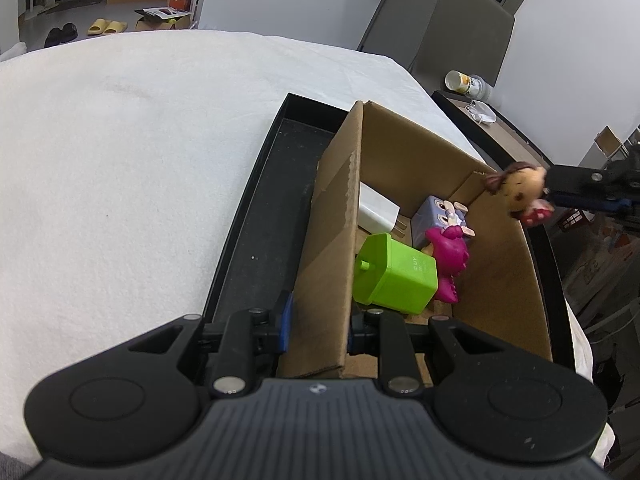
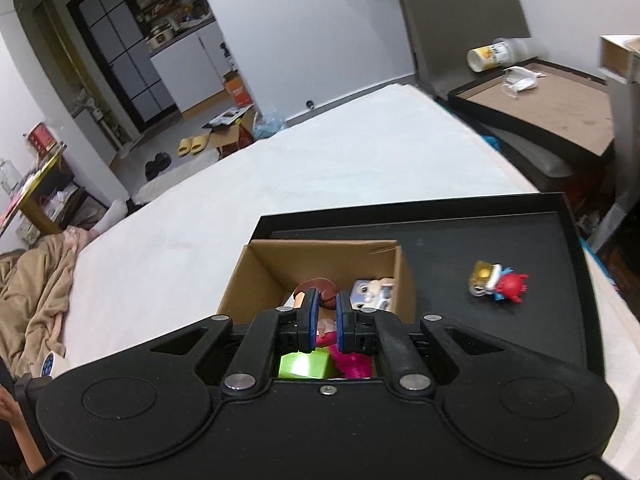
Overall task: Organize rigid objects
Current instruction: 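Carry the doll figure into the box and open the right gripper, then move the right gripper to the red crab figure with yellow block and grasp it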
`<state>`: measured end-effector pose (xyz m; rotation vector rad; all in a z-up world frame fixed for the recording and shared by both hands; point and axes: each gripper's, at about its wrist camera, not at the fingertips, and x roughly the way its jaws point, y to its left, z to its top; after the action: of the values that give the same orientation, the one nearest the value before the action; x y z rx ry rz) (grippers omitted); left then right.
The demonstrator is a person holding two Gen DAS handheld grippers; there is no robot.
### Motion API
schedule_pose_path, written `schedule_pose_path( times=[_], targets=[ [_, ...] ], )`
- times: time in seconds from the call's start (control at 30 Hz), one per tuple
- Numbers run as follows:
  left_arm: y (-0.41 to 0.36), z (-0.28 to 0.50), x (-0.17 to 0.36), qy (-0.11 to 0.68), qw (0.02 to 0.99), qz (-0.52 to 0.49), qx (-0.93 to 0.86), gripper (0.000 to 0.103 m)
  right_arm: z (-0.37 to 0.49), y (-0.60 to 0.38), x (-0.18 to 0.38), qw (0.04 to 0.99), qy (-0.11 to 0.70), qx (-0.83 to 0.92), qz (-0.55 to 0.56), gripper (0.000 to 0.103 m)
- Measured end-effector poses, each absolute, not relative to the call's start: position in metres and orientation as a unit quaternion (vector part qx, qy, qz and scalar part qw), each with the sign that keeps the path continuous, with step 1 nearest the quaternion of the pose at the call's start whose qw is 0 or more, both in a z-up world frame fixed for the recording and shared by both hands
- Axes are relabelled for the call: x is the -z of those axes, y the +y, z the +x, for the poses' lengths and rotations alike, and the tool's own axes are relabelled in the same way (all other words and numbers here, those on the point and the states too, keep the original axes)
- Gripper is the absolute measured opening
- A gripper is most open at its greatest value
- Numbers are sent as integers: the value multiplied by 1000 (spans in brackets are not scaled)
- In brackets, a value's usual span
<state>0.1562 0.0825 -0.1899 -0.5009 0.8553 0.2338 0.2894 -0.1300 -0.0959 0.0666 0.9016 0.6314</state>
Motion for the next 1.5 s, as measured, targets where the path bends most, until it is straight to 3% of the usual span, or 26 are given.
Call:
schedule_pose_path(
  times=[0.63,1.13,1.3,1.5],
  targets=[
    [83,157,192,410,873,-240,-109,23,281,-73,121,835,430,-343,4,9],
    [81,158,192,410,874,-237,-110,23,286,-111,104,845,420,-328,38,12],
    [82,158,192,411,874,-237,-110,23,289,-120,100,850,421,-316,30,24],
    [82,158,192,410,874,-237,-110,23,295,-139,93,857,418,-299,30,30]
  ],
)
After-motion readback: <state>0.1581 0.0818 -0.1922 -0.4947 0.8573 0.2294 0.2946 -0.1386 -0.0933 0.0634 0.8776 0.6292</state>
